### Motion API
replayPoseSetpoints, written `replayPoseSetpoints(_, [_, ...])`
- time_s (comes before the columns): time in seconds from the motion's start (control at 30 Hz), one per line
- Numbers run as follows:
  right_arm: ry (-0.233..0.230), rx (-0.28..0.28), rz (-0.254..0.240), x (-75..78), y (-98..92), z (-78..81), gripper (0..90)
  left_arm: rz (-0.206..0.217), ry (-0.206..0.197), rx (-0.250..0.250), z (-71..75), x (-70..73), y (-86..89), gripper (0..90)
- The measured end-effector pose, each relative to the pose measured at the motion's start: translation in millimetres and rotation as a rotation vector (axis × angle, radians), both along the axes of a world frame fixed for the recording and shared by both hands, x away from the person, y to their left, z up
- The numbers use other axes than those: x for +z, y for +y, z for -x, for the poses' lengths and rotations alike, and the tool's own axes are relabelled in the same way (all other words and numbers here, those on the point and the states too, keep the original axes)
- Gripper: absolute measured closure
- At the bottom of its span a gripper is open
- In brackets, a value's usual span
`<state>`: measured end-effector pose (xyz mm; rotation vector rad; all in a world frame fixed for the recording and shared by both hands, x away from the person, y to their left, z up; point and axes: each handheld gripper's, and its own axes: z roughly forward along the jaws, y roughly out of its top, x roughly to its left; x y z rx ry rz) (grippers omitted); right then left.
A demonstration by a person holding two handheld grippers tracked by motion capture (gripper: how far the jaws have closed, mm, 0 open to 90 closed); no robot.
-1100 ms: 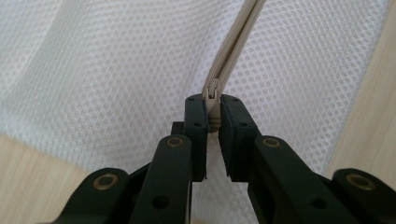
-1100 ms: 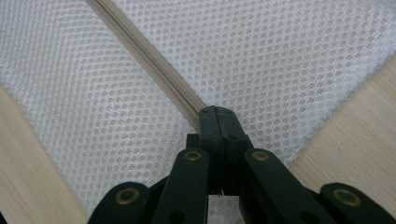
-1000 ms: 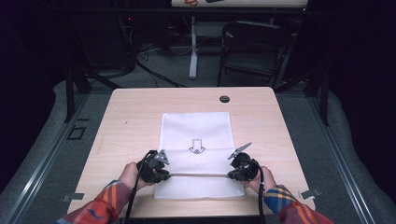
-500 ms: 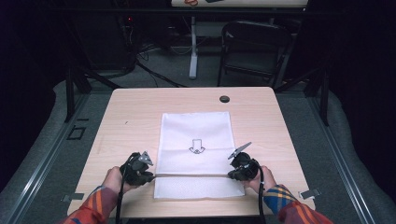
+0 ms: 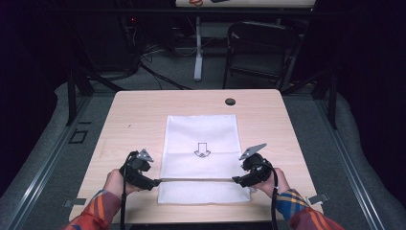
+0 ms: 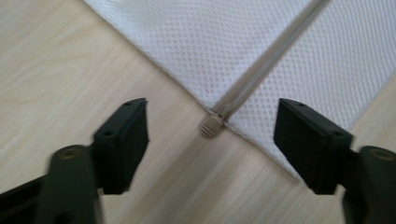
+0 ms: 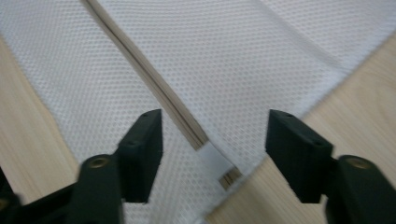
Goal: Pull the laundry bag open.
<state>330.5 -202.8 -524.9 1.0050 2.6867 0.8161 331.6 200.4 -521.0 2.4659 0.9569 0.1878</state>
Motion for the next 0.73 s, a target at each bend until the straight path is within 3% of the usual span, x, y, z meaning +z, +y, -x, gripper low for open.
replayPoseSetpoints(0.1, [-0.043, -0.029, 0.015, 5.3, -13.2, 0.6, 15.9, 0.001, -0.002, 0.038, -0.9, 3.2, 6.4, 16.6])
replayPoseSetpoints(0.33, [-0.027, -0.157, 0.082, 6.8, -49.8, -1.3, 0.8, 0.0, -0.026, 0.173, -1.8, 4.6, 28.3, 10.2])
replayPoseSetpoints(0.4, [-0.047, -0.206, 0.055, 5.8, -60.5, -1.4, 0.0, -0.013, -0.03, 0.203, -5.2, 4.4, 34.9, 9.8])
replayPoseSetpoints(0.5, [-0.05, -0.236, 0.029, 4.1, -72.9, -3.4, 0.0, 0.009, -0.023, 0.232, -9.9, 2.0, 42.3, 9.5])
replayPoseSetpoints(0.73, [-0.026, -0.271, 0.031, -3.6, -91.5, -6.7, 0.0, -0.009, -0.001, 0.269, -20.7, -6.6, 49.4, 7.1])
